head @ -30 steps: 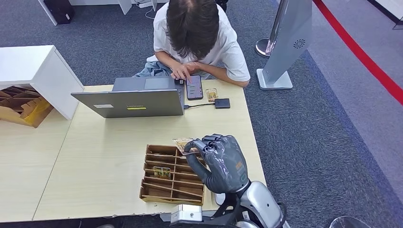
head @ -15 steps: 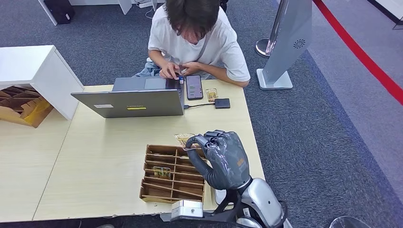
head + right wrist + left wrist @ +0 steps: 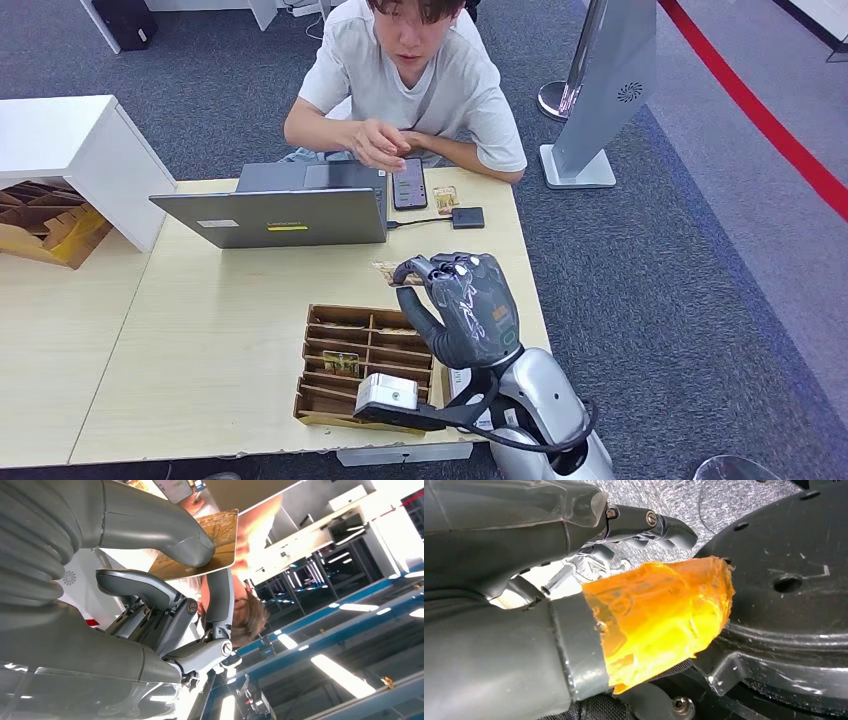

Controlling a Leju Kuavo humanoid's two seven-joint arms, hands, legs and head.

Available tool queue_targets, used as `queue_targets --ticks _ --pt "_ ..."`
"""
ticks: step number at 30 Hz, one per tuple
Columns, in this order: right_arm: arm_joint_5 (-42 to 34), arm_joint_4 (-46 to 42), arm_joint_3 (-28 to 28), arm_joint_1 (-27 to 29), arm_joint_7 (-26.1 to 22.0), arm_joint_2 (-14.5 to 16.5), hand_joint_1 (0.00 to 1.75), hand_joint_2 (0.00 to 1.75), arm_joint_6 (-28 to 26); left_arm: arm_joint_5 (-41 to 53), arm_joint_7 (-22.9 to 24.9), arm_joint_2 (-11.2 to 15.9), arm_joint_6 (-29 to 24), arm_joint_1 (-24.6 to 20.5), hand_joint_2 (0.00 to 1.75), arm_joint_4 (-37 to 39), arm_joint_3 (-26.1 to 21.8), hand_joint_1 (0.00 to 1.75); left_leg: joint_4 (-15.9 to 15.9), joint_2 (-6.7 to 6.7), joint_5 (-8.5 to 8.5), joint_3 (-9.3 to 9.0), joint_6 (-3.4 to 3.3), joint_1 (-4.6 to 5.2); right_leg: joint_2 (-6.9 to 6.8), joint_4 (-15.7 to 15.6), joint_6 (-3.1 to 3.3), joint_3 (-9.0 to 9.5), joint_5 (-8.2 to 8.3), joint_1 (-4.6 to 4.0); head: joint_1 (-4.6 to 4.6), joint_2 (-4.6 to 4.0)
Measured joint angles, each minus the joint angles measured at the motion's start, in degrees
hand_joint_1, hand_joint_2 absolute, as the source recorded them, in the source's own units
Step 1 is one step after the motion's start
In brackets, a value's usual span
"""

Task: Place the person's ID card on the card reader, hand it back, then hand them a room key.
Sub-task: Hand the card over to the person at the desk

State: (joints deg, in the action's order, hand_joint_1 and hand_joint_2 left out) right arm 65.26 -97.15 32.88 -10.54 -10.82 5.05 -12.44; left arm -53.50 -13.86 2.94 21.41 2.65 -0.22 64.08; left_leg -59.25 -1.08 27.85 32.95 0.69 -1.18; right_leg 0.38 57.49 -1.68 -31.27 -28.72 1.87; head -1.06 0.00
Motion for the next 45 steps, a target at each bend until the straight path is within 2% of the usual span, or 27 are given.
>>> queue_targets --ticks 20,21,24,25,27,31,45 --pt "1.9 8.6 -0.6 -5.2 2.4 2.9 1.75 1.75 2.8 1.6 0.6 0.9 0.8 -0.7 0.00 0.0 -0.1 0.00 0.0 0.00 -0.01 0.00 0.01 0.00 0.00 0.0 0.00 0.00 0.00 0.00 0.00 0.00" --pt "2.0 8.8 -0.6 -5.3 2.5 3.0 1.69 1.75 2.8 1.6 0.6 1.0 0.8 -0.7 0.00 0.0 -0.1 0.00 0.0 -0.01 -0.01 0.00 0.01 0.00 0.00 0.0 0.00 0.00 0.00 0.00 0.00 0.00" --pt "2.0 9.3 -0.6 -5.5 2.6 3.2 0.41 1.75 2.8 1.6 0.6 1.0 0.8 -0.7 0.00 0.0 -0.2 0.00 0.0 0.00 -0.01 0.00 0.02 0.00 0.00 0.0 0.02 0.00 0.02 0.00 -0.01 0.00" --pt "2.1 9.4 -0.6 -5.5 2.7 3.3 0.03 1.75 2.8 1.7 0.7 1.0 0.8 -0.8 0.00 0.0 -0.2 0.00 0.0 0.00 -0.01 0.00 0.02 0.00 0.00 0.0 0.03 0.00 0.02 0.00 0.00 0.00" --pt "2.3 9.6 -0.6 -5.6 2.9 3.4 0.00 1.75 2.9 1.7 0.7 1.0 0.8 -0.8 0.00 0.0 -0.2 0.00 0.0 0.00 -0.01 0.00 0.02 0.00 0.00 0.0 0.03 0.00 0.02 0.00 0.00 0.00" --pt "2.7 10.1 -0.6 -5.9 3.2 3.4 0.00 0.00 3.1 1.9 0.7 1.0 0.8 -0.8 0.00 0.0 -0.8 0.00 0.0 0.00 -0.01 0.00 0.02 0.00 0.00 0.0 0.04 0.00 0.02 0.00 0.00 0.00" --pt "-2.9 7.9 -0.6 -4.9 2.1 3.4 0.00 0.00 3.7 1.9 0.8 0.9 0.4 -0.7 0.00 0.0 -2.0 0.00 0.0 0.00 -0.01 0.00 0.02 0.00 0.00 0.0 0.05 -0.02 0.03 0.00 -0.01 0.00"
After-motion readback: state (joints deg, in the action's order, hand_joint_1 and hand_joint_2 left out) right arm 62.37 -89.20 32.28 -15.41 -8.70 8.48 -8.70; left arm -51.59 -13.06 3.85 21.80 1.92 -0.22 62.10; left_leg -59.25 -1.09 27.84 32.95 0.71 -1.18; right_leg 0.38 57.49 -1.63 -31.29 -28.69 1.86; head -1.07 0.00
